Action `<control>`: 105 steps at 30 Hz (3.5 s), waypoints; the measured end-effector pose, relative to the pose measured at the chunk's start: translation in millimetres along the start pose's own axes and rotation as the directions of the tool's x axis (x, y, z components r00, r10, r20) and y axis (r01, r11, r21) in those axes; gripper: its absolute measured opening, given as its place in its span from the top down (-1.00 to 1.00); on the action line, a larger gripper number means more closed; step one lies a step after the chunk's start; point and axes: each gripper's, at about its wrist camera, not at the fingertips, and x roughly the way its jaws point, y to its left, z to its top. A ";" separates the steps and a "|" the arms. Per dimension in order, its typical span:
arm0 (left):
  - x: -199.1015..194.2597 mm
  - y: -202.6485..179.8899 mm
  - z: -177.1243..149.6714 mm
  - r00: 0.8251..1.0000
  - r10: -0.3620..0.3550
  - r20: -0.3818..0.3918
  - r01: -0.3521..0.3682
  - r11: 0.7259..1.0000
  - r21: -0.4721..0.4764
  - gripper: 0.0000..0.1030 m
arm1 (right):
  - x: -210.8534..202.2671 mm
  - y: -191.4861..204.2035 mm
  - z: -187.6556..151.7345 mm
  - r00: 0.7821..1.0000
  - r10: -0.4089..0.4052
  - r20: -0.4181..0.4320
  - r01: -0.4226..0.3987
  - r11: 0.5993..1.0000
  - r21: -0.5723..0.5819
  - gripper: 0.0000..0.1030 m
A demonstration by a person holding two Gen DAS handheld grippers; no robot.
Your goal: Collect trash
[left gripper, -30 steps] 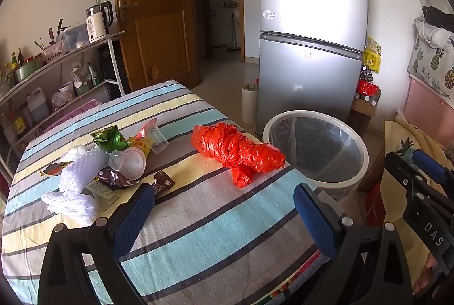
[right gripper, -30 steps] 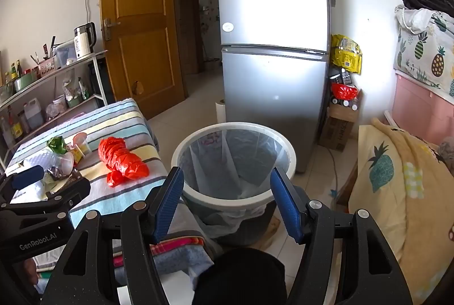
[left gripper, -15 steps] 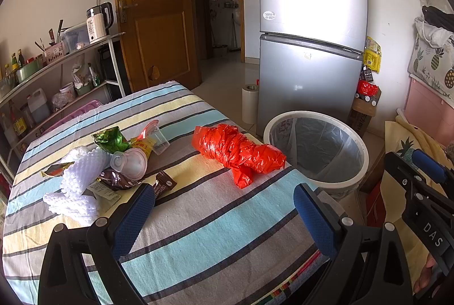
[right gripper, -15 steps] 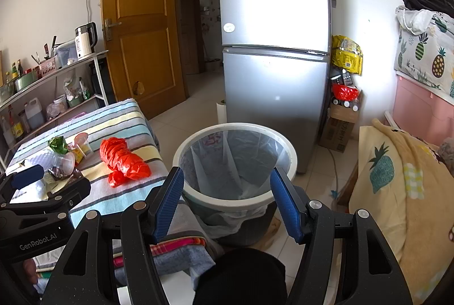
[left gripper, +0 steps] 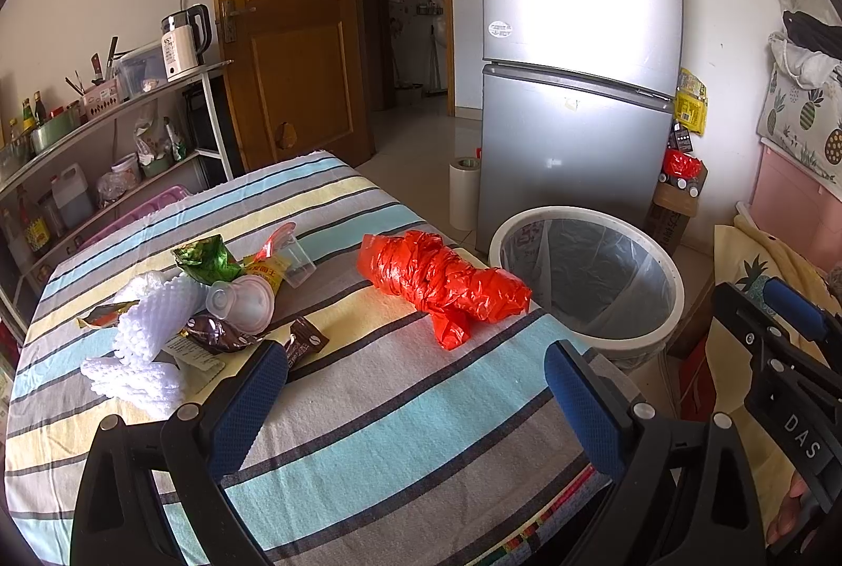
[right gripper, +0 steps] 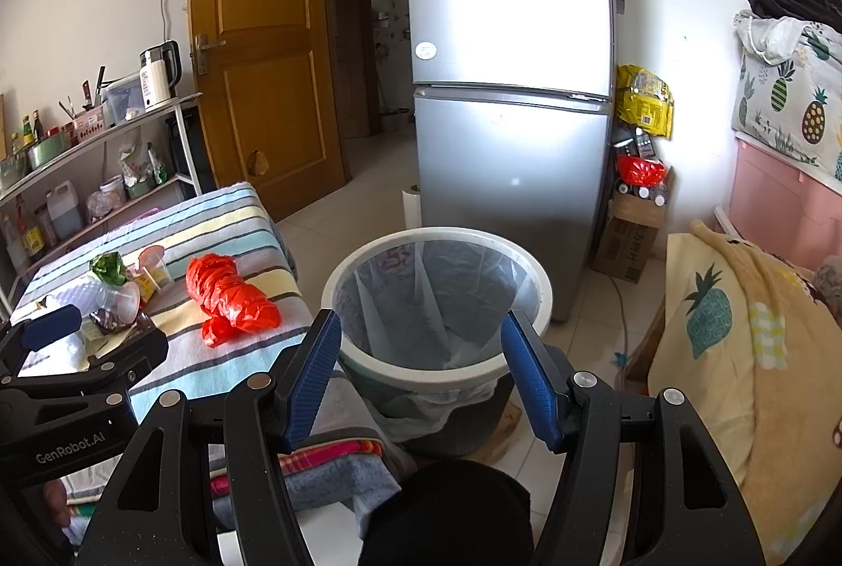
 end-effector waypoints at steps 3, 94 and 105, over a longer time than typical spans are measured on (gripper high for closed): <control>-2.5 0.9 1.5 1.000 0.001 0.001 -0.001 1.000 -0.001 -0.93 | 0.1 0.0 -0.3 1.000 0.001 0.000 -0.001 1.000 0.000 -0.24; -3.5 196.0 -38.4 0.960 0.205 -0.189 -0.260 0.900 -0.348 -0.93 | 95.7 130.6 27.8 0.891 0.405 -0.206 -0.450 0.846 -0.286 -0.24; 35.1 213.0 -34.6 0.958 0.150 -0.246 -0.246 0.868 -0.431 -0.93 | 134.8 151.5 28.0 0.881 0.374 -0.290 -0.453 0.843 -0.289 -0.24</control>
